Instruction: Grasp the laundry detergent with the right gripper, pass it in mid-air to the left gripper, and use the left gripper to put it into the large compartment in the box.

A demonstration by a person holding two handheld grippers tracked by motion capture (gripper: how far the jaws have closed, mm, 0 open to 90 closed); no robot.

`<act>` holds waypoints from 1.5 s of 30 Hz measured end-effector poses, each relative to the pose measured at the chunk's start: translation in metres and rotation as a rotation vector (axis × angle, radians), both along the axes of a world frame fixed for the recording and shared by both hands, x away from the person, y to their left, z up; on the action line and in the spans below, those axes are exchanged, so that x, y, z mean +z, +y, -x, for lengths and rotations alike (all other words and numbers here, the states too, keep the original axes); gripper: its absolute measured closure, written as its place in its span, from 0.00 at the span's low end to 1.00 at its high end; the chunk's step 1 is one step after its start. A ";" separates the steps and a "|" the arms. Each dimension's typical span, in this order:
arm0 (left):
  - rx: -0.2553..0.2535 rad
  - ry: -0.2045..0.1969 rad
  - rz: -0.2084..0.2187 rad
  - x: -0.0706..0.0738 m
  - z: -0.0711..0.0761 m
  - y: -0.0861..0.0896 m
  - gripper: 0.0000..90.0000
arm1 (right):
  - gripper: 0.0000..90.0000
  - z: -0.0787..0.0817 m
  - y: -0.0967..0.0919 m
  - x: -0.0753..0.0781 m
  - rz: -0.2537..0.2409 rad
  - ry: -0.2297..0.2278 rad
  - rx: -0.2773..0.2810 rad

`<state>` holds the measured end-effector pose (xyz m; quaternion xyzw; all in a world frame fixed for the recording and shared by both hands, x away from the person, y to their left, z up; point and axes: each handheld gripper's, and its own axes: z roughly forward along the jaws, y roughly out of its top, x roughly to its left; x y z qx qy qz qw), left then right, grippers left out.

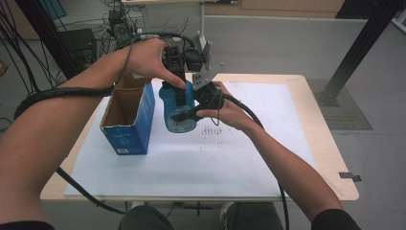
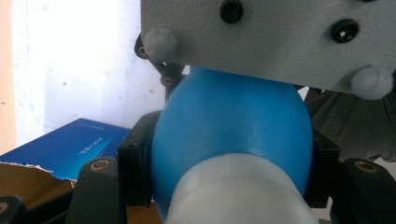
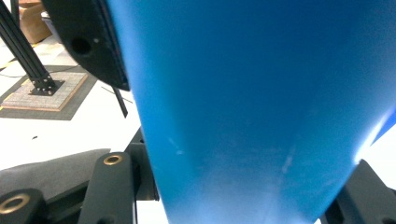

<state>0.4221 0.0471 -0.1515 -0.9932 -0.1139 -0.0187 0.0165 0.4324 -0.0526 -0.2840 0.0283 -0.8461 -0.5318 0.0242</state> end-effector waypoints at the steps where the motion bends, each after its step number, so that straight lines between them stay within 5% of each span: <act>1: -0.001 -0.001 0.000 0.000 0.000 0.000 0.41 | 0.48 0.000 0.000 0.000 0.000 -0.001 -0.001; 45: 0.001 0.004 0.002 0.000 -0.002 0.001 0.41 | 0.47 -0.005 0.000 -0.002 -0.002 -0.017 0.000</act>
